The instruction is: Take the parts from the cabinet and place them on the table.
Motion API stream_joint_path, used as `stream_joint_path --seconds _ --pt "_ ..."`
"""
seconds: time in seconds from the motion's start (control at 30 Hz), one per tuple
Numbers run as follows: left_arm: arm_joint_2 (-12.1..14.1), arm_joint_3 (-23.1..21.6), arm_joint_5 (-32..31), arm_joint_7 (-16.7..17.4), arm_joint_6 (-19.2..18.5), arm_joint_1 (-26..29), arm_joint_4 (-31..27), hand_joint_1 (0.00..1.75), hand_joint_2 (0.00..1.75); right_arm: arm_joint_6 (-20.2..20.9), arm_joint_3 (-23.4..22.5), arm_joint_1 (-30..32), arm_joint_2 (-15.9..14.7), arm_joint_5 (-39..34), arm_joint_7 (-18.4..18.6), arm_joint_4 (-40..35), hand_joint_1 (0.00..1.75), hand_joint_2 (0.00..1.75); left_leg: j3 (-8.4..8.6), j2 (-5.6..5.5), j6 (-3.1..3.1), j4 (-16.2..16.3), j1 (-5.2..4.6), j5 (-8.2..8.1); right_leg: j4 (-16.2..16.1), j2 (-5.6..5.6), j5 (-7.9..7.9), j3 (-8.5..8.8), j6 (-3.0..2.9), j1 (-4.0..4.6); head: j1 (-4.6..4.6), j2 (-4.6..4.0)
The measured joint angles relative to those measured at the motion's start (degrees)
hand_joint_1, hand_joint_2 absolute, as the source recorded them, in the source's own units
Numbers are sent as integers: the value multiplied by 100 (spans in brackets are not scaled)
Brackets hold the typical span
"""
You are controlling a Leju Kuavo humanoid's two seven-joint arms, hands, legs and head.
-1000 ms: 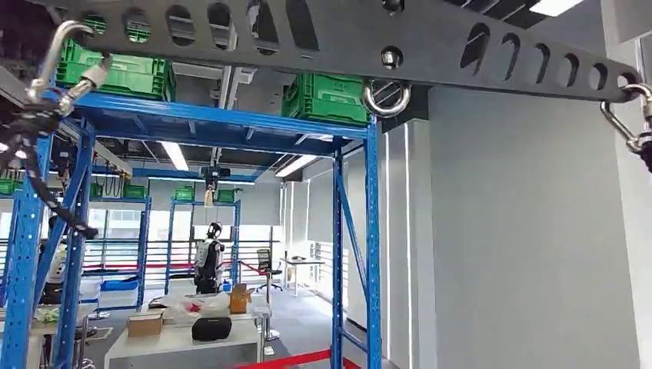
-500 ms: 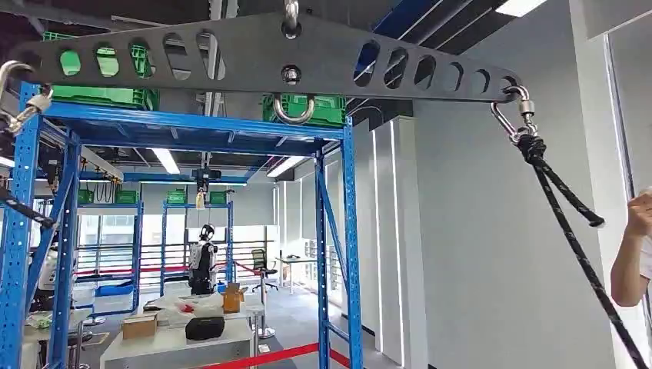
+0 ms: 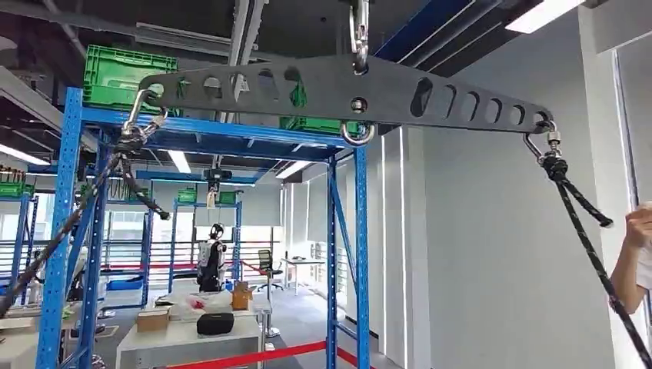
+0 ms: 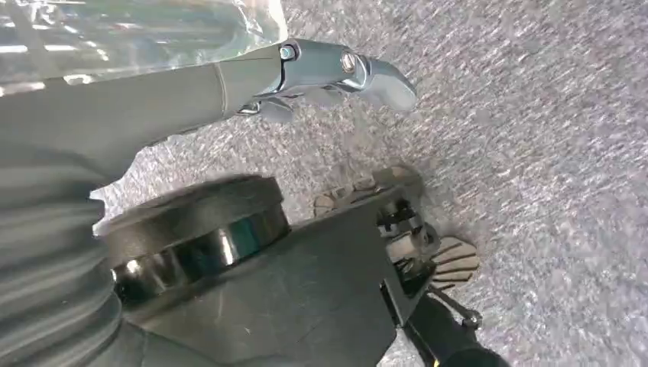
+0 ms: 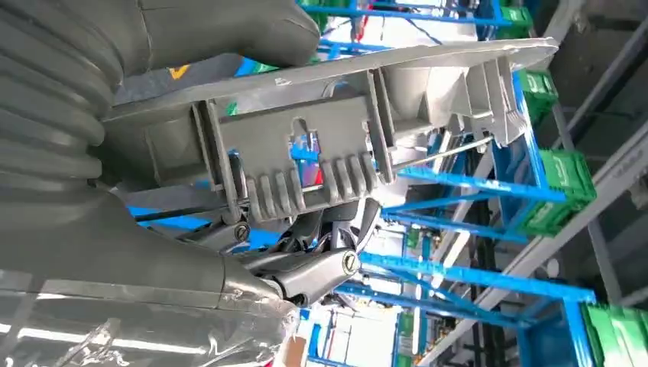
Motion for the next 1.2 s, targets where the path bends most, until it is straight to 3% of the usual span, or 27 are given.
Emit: stream_joint_path --seconds 0.03,0.07,0.1,0.13,0.17,0.2,0.23,0.27,0.37,0.4,0.47,0.53,0.57,0.6,0.63,0.7,0.73,0.77,0.83,0.9,0.93,0.97,1.03,1.07,1.1,1.13,1.2 --pt "-2 -2 0 0 -9 3 0 0 175 0 0 4 0 0 0 2 175 175 -74 1 0 11 -1 57 437 0 -242 -97 28 -6 5 0" --pt "0 -2 0 0 -9 6 0 0 175 0 0 5 -2 0 0 4 175 175 -159 9 -7 28 0 109 746 -1 -295 -138 50 -8 -7 0" --pt "0 -2 0 4 -9 6 0 0 175 0 0 4 -2 0 0 7 175 175 -199 14 -12 51 0 159 836 -2 -182 -94 64 -17 -20 0" --pt "0 -2 0 7 -9 5 0 0 175 0 0 4 -2 0 0 7 175 175 -292 18 -26 81 1 208 709 -2 23 52 70 -30 -33 0" --pt "0 -2 0 7 -9 3 0 0 175 0 0 2 -2 0 0 7 175 175 -389 18 -44 127 2 251 336 -3 271 333 70 -40 -42 0" --pt "0 -2 -2 7 -9 3 0 0 175 0 -2 -2 -2 0 0 7 175 175 -473 17 -64 184 4 278 -195 -5 416 690 61 -43 -50 0" --pt "0 -2 -2 7 -9 1 0 0 175 0 -2 -11 -2 0 0 4 175 175 -537 17 -91 245 4 297 -700 -6 333 1006 47 -44 -61 0" --pt "2 -2 -2 7 -9 -5 0 0 175 2 -2 -15 -2 0 -2 4 175 175 -609 15 -122 310 -27 321 -998 2 209 1166 6 -18 -59 0" --pt "4 -2 0 9 -9 -3 0 0 175 13 -2 -7 -2 -9 -11 4 175 175 -672 20 -223 309 -9 458 -983 6 231 1055 -102 12 -46 0" --pt "9 -4 0 11 -11 0 0 0 175 15 -2 -11 -2 -13 -11 7 175 175 -692 16 -257 323 2 451 -1013 -17 298 1024 -163 -31 -44 0" --pt "7 -7 0 11 -13 5 0 0 175 17 -2 -15 4 -15 -15 4 175 175 -812 -15 -342 690 19 -87 -1005 -36 398 925 -227 -31 -2 0" --pt "9 -11 0 11 -13 4 0 0 175 20 2 -14 4 -17 -17 7 175 175 -1041 -15 -389 1579 44 -690 -987 -38 505 781 -243 -17 18 0" --pt "9 -15 0 11 -13 6 0 0 175 20 2 -10 6 -18 -17 7 175 175 -1107 -15 -397 1960 48 -830 -971 -39 557 690 -241 -10 24 0" --pt "11 -22 0 15 -13 8 0 0 175 20 4 -8 4 -20 -17 9 175 175 -1064 -15 -391 2084 49 -785 -950 -39 608 604 -236 -6 33 0" --pt "11 -28 0 15 -13 9 0 0 175 20 4 -8 7 -20 -17 11 175 175 -899 -16 -378 1980 48 -608 -928 -37 655 521 -230 -4 41 0" --pt "9 -35 0 15 -13 7 0 0 175 20 4 -9 7 -22 -17 13 175 175 -289 -18 -316 1164 43 -223 -884 -29 725 395 -208 9 55 0" --pt "13 -35 2 15 -13 -3 0 0 175 20 2 -8 7 -24 -17 13 175 175 112 -27 -251 584 29 -200 -866 -28 765 362 -192 5 63 0" --pt "20 -35 4 15 -13 -14 0 0 175 20 2 -9 7 -22 -17 13 175 175 324 -28 -206 207 2 -340 -853 -26 794 327 -157 32 50 0" --pt "18 -39 9 9 -9 -23 0 0 175 20 2 -12 7 -24 -22 13 175 175 305 -33 -178 106 -26 -334 -868 -41 885 300 -80 1 48 0" --pt "15 -42 13 9 -7 1 0 0 175 20 -2 -13 4 -24 -22 13 175 175 227 -28 -91 32 -28 -202 -922 -40 981 289 -2 2 61 0" --pt "13 -42 15 9 -2 -8 0 0 175 20 -4 -3 4 -26 -22 13 175 175 198 -2 -74 -4 7 -126 -864 -10 843 243 16 -13 51 0" --pt "13 -42 15 7 -2 -15 0 0 175 20 -4 -7 2 -26 -24 13 175 175 121 -4 -24 -13 8 -78 -640 -4 534 167 38 -13 26 0" --pt "11 -42 15 7 -9 -14 0 0 175 20 -2 3 2 -35 -24 15 175 175 -19 -3 -3 3 1 20 183 -4 -101 -51 80 -25 2 0" --pt "11 -42 15 7 -9 -10 0 0 175 20 -2 4 2 -35 -24 18 175 175 -95 0 -3 21 -1 72 580 -4 -271 -138 96 -25 -9 0" --pt "11 -42 15 7 -9 -7 0 0 175 20 -2 4 0 -35 -24 17 175 175 -178 1 -6 41 -2 119 822 -4 -266 -156 106 -25 -17 0" --pt "11 -42 15 7 -9 -7 0 0 175 20 -2 4 0 -39 -24 17 175 175 -262 3 -11 71 -2 168 806 -4 -102 -46 108 -27 -30 0" --pt "11 -42 15 7 -9 -9 0 0 175 20 -2 -1 0 -41 -22 17 175 175 -401 1 -41 151 -2 244 76 -5 327 485 84 -28 -50 0"
